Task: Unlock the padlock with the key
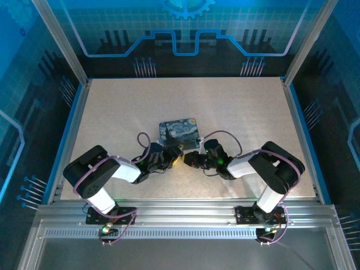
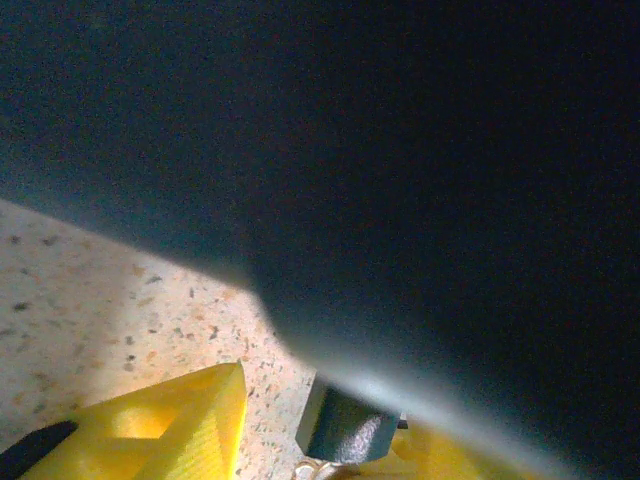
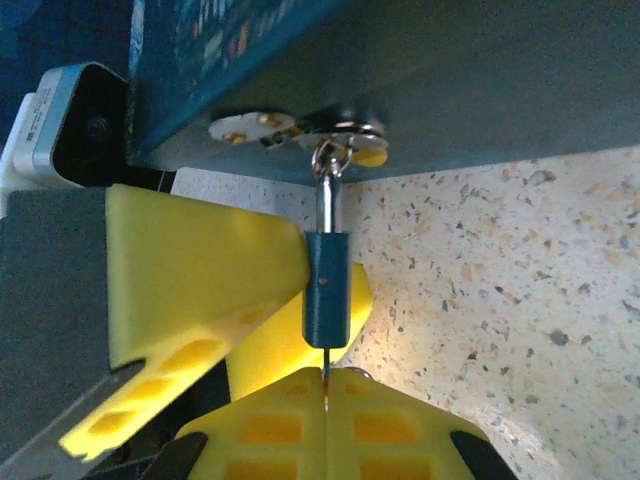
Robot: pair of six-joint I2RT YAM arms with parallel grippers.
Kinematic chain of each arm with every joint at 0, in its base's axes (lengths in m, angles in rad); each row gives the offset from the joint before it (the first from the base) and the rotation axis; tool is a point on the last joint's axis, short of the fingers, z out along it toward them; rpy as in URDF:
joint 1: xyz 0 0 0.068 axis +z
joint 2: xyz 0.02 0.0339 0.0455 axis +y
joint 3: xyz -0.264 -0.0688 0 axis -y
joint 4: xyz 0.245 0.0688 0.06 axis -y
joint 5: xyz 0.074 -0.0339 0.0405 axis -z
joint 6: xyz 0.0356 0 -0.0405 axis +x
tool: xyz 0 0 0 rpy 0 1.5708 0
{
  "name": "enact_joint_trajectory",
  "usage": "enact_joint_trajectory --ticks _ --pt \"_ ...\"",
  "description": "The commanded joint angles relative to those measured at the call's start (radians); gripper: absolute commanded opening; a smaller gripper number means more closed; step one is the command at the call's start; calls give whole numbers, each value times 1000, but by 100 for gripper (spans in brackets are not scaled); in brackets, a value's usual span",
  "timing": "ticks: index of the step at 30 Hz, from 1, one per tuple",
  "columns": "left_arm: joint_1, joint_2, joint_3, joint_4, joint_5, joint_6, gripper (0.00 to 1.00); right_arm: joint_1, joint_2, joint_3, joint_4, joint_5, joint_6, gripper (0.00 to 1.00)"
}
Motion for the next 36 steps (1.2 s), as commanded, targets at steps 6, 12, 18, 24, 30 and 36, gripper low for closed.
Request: enact_joint_trajectory --ticks 6,12,18,24,30,36 --pt "-40 55 26 47 44 -31 40 1 -14 26 -14 -25 19 0" --pt "-43 61 31 48 36 -32 30 -12 -39 11 -34 -10 16 0" --pt "-43 60 33 41 32 -28 19 -26 -69 -4 -44 -13 8 2" --pt "-42 53 41 35 28 -21 13 -43 -98 -28 -63 -11 -6 16" --pt "-43 53 44 35 27 -16 11 -70 -113 -56 -14 -21 6 26" --pt "-43 50 46 32 27 -11 11 -102 -165 -69 -72 -11 -33 40"
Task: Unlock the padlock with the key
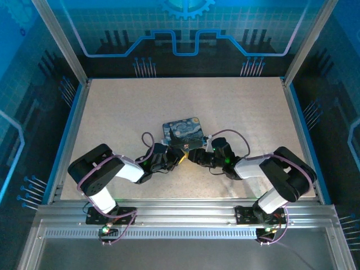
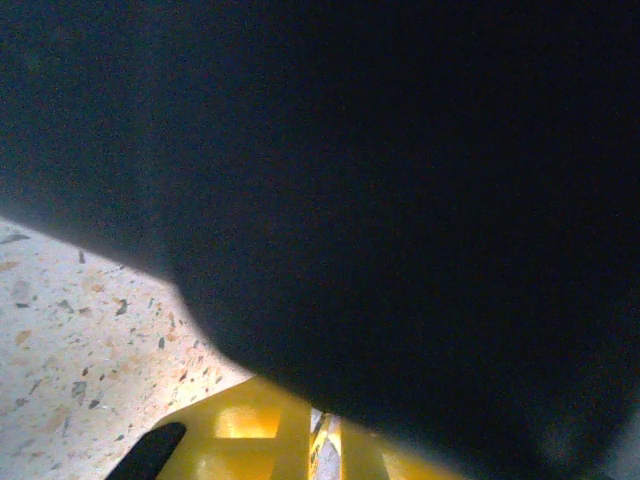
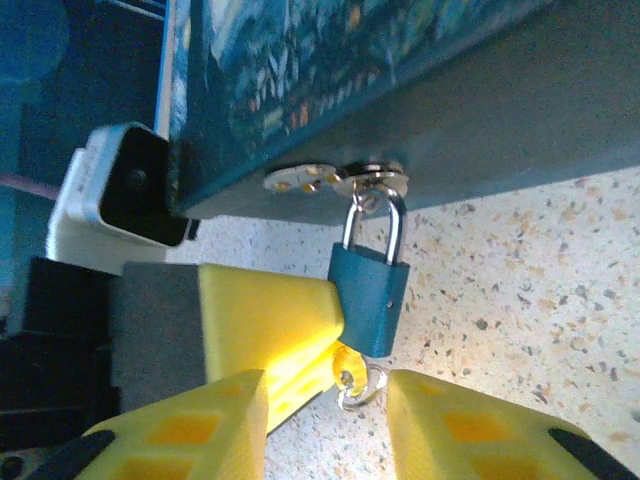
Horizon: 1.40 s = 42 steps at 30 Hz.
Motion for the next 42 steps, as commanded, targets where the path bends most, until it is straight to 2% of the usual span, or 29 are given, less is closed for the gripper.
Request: enact_joint_trajectory --ticks 1,11,17,22,28,32,38,42 --pt "-8 12 18 -22 13 22 11 -26 -31 -13 -22 1 -28 41" --pt "-9 11 19 -27 14 21 11 -64 65 47 29 -49 16 41" --pt "-10 12 20 -29 14 20 11 -64 153 59 155 -77 68 39" --pt "-10 8 17 -30 14 20 12 -64 222 65 246 -104 111 30" --pt "-10 -14 13 -45 11 29 13 -58 254 72 267 -114 120 16" --pt "-9 -45 6 -67 1 36 18 -58 247 72 244 -109 109 10" --pt "0 -121 -2 -158 -12 69 32 -58 231 73 206 -103 88 9" --pt "24 -166 -29 -199 -21 70 36 -58 228 72 195 -105 82 8"
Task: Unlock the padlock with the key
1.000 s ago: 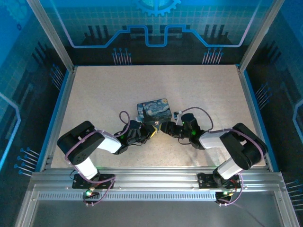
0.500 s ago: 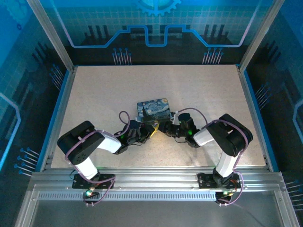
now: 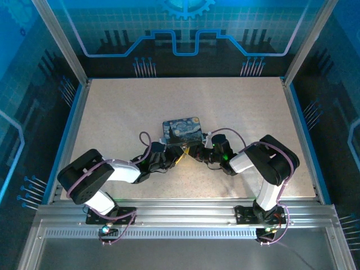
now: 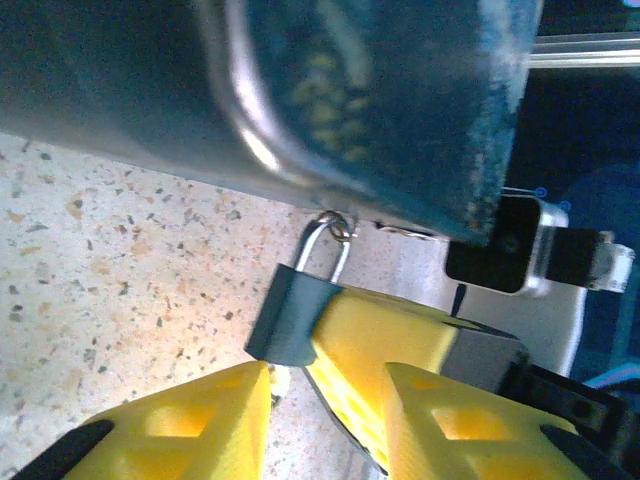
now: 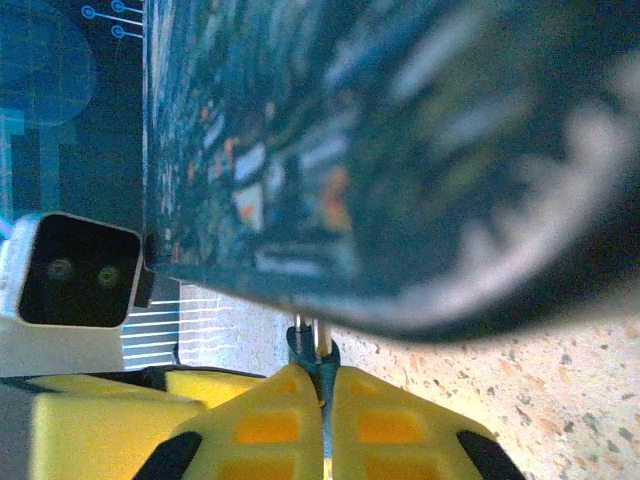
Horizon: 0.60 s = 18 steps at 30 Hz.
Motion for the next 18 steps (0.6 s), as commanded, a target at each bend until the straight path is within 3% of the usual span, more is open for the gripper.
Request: enact_joint_trajectory --ticks 1,11,18 --pt "24 -48 -32 -74 4 26 37 4 -4 13 -23 1 -22 8" --pt "132 -158 -28 -244 2 118 35 15 -15 9 -32 -2 -25 8" --pt "197 -126 25 -271 42 162 35 24 -13 26 -45 -10 -29 8"
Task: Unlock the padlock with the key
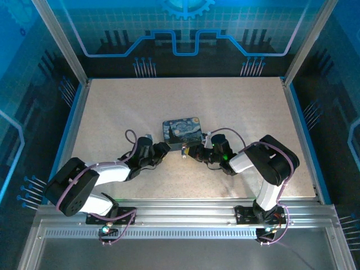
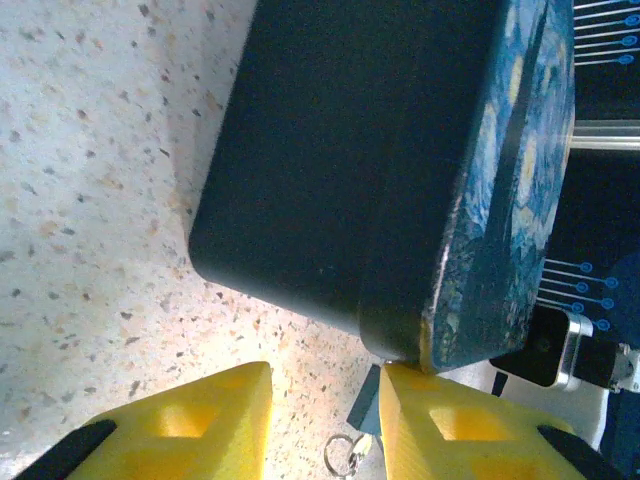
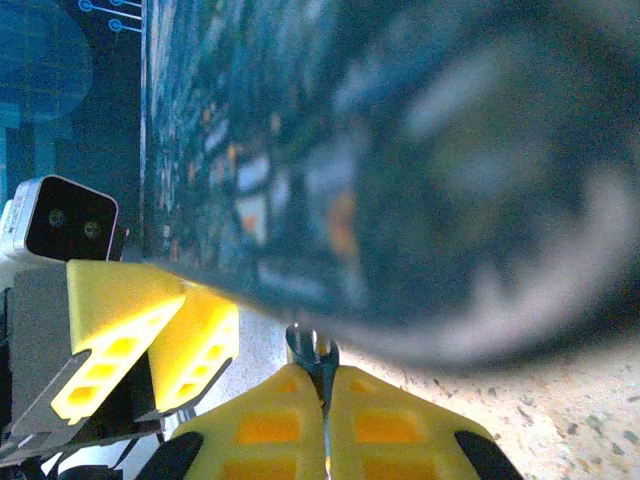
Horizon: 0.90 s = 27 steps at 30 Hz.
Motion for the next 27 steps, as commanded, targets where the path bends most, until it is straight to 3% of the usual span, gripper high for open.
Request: enact_joint_trajectory --ticks 1,11,21,27 --pt "26 27 52 -28 33 52 35 19 -13 19 -33 -11 -16 8" --pt "55 86 130 -32 94 99 35 26 -18 25 -39 -7 -13 8" --pt "21 -37 23 -31 149 92 38 26 -16 30 -44 -9 -13 8" --pt "-19 -9 17 28 208 53 38 25 -13 29 -43 -12 -13 8"
